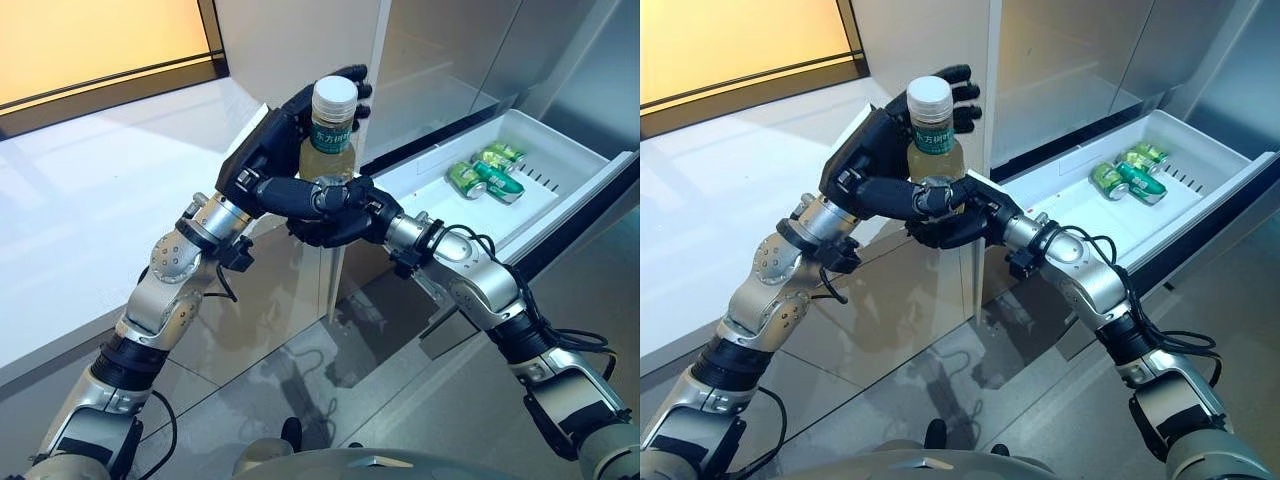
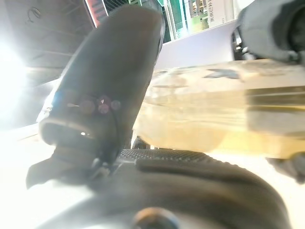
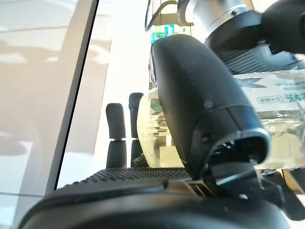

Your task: Put drinks into fridge and close the fridge

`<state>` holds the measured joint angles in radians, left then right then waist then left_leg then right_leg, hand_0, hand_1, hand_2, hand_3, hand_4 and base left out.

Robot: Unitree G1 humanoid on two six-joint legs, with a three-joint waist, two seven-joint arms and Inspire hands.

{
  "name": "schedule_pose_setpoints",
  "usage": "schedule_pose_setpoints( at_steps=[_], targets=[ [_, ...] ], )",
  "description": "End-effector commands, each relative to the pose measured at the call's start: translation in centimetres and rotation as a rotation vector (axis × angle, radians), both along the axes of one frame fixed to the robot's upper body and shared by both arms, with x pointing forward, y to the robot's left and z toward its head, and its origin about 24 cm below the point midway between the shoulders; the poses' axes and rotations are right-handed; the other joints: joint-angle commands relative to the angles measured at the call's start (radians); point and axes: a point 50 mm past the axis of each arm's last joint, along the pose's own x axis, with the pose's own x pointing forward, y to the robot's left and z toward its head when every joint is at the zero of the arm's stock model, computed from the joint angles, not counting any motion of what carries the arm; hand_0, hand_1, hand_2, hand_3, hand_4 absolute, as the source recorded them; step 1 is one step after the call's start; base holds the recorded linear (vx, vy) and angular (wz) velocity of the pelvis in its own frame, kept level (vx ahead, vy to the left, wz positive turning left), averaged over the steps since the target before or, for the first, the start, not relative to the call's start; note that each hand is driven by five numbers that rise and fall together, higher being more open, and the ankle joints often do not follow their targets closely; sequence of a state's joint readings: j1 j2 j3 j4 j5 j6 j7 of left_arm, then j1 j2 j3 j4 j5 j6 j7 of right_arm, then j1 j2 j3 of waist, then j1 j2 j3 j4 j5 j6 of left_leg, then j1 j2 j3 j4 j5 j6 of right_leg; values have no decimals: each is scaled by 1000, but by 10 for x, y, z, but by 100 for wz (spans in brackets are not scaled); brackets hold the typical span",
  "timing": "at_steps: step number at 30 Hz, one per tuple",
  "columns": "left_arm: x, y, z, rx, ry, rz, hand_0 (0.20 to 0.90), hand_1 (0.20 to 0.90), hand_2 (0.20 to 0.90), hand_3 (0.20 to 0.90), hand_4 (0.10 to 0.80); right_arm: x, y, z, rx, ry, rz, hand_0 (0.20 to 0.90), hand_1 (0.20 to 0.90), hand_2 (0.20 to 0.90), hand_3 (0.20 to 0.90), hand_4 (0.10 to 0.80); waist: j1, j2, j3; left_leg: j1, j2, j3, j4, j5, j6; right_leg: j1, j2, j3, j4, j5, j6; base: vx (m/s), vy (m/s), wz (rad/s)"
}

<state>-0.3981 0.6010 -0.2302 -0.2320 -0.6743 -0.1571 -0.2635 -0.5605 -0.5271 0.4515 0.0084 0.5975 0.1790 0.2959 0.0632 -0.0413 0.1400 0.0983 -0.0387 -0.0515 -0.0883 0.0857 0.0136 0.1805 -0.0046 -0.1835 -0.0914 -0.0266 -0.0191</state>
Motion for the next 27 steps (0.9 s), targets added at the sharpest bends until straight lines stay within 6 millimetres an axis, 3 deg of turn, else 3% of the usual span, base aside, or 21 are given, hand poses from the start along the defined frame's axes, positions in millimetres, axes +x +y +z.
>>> schedule_pose_setpoints(
  at_steps=[1,9,16,25,27],
  targets=[
    [-9,0,46,-142,-224,-53,900,900,900,900,800,-3,11,105,263,-426,50,300,300,300,200,100,0,11,-125,45,-21,-16,1,-129,-1,-29,-31,17,18,20,81,0,0,0],
    [-10,11,39,-149,-200,-19,900,900,900,900,800,-12,-1,128,301,-550,-5,300,300,300,200,100,3,8,-128,44,-23,-21,1,-130,0,-29,-29,22,16,20,80,0,0,0],
    [-12,29,20,-202,-115,35,900,900,900,900,800,-27,-17,145,314,-648,-40,300,300,300,200,100,3,5,-127,42,-24,-22,1,-131,3,-32,-26,28,17,20,79,-5,2,0],
    [-22,30,-9,-385,77,-207,900,900,900,900,800,-48,-35,150,350,-711,-50,300,300,300,200,100,-10,4,-122,44,-22,-14,1,-138,5,-38,-24,41,20,20,77,-10,3,-1],
    [-26,25,-27,-520,186,-350,900,900,900,900,800,-53,-41,152,372,-715,-52,300,300,300,200,100,-18,3,-121,45,-21,-9,1,-142,5,-40,-23,47,20,20,75,-22,8,-4]
  ],
)
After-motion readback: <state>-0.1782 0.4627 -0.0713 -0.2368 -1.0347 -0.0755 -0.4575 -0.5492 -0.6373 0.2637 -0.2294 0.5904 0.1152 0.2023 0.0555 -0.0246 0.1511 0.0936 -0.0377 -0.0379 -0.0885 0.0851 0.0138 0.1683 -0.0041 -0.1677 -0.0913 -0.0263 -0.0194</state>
